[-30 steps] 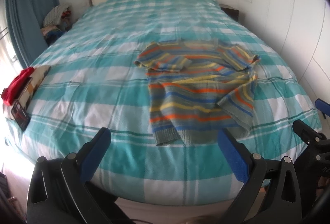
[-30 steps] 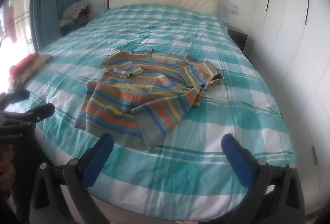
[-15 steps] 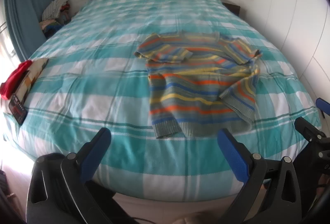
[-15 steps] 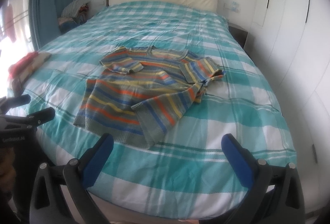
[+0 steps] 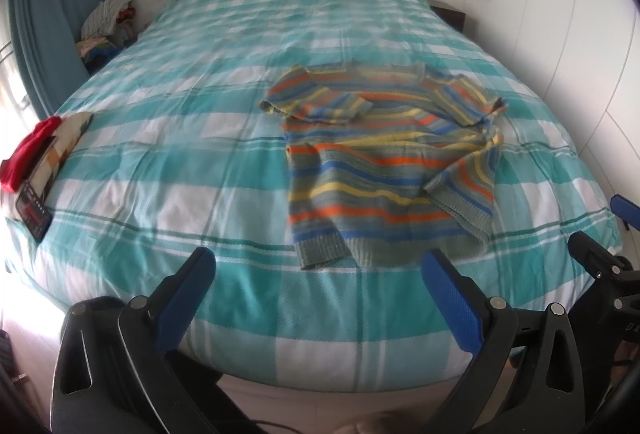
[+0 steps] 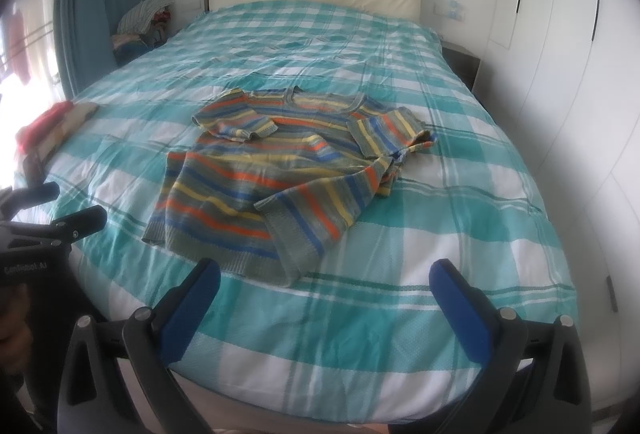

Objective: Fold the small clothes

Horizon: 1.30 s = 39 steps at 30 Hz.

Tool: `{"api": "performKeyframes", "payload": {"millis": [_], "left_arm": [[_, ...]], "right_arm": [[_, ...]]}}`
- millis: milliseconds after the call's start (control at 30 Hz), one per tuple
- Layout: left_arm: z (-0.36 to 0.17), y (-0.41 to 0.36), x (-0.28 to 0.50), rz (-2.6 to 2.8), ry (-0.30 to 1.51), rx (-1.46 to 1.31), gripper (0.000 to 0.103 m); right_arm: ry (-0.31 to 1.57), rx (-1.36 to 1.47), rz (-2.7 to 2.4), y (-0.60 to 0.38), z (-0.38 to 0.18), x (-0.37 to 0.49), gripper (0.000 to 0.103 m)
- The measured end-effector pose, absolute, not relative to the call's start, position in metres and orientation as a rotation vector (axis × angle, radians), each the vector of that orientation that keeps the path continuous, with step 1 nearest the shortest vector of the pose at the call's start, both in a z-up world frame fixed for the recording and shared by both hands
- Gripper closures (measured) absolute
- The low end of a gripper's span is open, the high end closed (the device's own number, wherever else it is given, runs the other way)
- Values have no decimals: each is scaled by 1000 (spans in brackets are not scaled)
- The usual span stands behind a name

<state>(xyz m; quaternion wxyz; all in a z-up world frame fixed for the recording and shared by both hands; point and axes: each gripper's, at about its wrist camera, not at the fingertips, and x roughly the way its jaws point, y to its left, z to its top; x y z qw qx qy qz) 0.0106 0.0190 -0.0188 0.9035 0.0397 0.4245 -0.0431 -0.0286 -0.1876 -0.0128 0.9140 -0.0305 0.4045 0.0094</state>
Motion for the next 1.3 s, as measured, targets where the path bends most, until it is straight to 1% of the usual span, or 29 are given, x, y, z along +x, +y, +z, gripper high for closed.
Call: {"api": "performKeyframes", "payload": {"millis": [1300], "left_arm": [[-26,24,11,-88,890,77,0]], "right_arm": [[847,-58,25,-183,-20,-30,0]]}}
